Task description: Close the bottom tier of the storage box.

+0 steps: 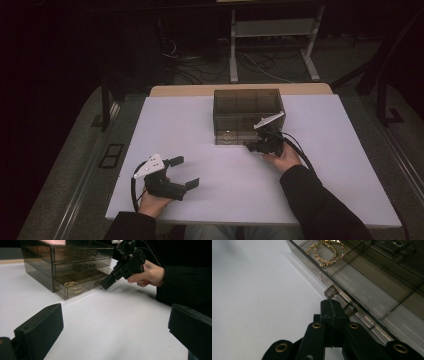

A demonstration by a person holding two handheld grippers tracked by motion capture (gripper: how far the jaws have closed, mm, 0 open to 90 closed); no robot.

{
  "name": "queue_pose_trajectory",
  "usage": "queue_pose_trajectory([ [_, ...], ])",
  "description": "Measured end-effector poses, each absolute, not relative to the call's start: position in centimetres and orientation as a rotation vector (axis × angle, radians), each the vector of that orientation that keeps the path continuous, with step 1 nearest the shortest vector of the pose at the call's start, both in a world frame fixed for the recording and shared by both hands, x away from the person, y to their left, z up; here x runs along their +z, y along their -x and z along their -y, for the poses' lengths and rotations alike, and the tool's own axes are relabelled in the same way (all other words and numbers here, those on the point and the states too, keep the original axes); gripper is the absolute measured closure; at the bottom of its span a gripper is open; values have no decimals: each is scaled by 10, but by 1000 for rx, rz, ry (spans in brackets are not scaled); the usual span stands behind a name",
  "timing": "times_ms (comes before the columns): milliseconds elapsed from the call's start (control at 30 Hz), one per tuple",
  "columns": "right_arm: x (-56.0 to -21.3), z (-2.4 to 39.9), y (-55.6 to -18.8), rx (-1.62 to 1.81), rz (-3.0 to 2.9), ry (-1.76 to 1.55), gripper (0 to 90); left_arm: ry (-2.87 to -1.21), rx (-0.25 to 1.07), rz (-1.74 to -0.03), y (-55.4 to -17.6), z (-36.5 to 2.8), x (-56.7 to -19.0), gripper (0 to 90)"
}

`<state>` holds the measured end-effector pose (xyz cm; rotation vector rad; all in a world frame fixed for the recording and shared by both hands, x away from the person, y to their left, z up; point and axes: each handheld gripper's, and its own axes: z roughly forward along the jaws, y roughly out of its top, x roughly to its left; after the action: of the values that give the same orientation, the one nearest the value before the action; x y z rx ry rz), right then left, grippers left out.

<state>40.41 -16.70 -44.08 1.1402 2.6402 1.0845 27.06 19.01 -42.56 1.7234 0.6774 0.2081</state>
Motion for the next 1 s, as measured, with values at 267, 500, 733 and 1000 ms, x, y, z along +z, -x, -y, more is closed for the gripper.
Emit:
queue_pose_trajectory([
  [267,-441,167,-405,1088,-2613,-1156,890,-1723,207,-678,-271,-190,-426,0],
  [500,-443,169,-408,1113,-2592,-1185,891,-1724,206,-679,-271,-190,-426,0],
  [733,-443,168,-410,1128,-2555,-1216,891,-1726,207,-677,-271,-190,-426,0],
  [1000,-445,168,-413,1148,-2533,-1235,891,-1724,206,-678,-271,-190,-426,0],
])
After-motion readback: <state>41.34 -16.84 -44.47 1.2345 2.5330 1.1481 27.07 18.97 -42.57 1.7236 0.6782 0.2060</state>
